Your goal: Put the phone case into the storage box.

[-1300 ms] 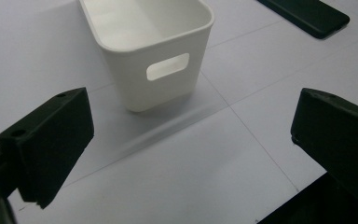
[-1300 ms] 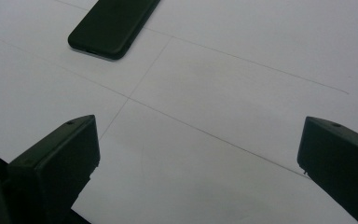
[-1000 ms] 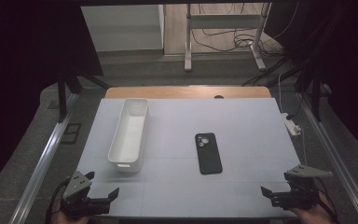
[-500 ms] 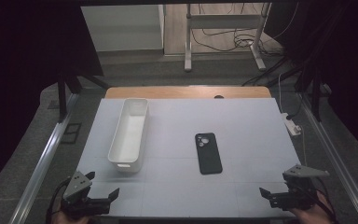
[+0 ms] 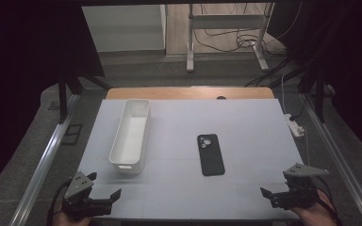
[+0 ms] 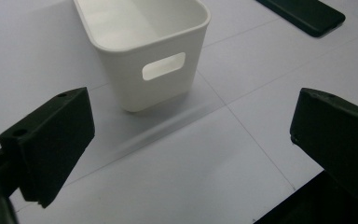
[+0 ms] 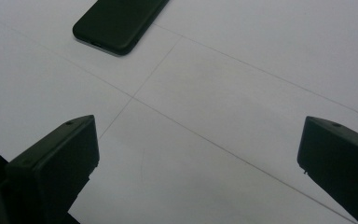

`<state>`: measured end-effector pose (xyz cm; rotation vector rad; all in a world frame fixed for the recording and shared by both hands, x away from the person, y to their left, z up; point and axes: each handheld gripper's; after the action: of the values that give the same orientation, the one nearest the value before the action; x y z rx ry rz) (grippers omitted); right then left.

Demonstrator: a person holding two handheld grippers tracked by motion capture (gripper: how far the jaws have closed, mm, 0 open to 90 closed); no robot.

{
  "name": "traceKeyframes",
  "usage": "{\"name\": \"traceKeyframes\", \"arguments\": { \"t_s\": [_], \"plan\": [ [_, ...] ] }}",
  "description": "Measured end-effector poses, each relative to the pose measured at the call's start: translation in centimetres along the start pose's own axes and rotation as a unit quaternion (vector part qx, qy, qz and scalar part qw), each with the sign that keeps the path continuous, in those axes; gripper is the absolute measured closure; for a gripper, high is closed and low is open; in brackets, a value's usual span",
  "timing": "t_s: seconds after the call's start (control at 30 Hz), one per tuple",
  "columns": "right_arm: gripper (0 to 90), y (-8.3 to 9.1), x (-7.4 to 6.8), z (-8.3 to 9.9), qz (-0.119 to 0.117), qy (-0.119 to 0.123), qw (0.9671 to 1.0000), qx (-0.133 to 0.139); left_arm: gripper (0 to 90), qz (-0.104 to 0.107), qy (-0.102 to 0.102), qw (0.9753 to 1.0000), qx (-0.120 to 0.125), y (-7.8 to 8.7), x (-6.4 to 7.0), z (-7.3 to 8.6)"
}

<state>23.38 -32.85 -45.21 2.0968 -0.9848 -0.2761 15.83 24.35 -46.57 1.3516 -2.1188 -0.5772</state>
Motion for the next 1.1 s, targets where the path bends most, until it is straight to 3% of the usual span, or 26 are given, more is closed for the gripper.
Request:
{"name": "traceKeyframes", "arguments": {
  "t_s": [0.27, 0.47, 0.9, 1.1],
  "plan": [
    [0.0, -0.3, -0.1, -0.8, -0.005, 0.018, 0.9998, 0.001, 0.5, 0.000, -0.001, 1.0000, 0.000, 0.1, 0.0, 0.1],
    [0.0, -1.0, 0.1, -1.4, -0.020, 0.012, 0.9997, -0.003, 0.6, 0.001, -0.002, 1.0000, 0.000, 0.1, 0.0, 0.1],
    [0.0, -1.8, 0.2, -2.6, -0.038, 0.007, 0.9991, 0.019, 0.7, 0.003, -0.006, 1.0000, -0.001, 0.1, 0.0, 0.1],
    [0.0, -2.3, 0.4, -3.2, -0.043, 0.012, 0.9990, 0.002, 0.7, 0.003, -0.005, 1.0000, -0.001, 0.1, 0.0, 0.1]
  ]
}}
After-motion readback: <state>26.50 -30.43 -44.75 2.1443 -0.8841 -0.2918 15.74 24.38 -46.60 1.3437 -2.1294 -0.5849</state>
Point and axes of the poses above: each handheld gripper's, and its own axes: y roughly backward along the jaws, z roughly out of its underside, x roughly to its right, and after that the axes turned 11 degrees about y, right-handed
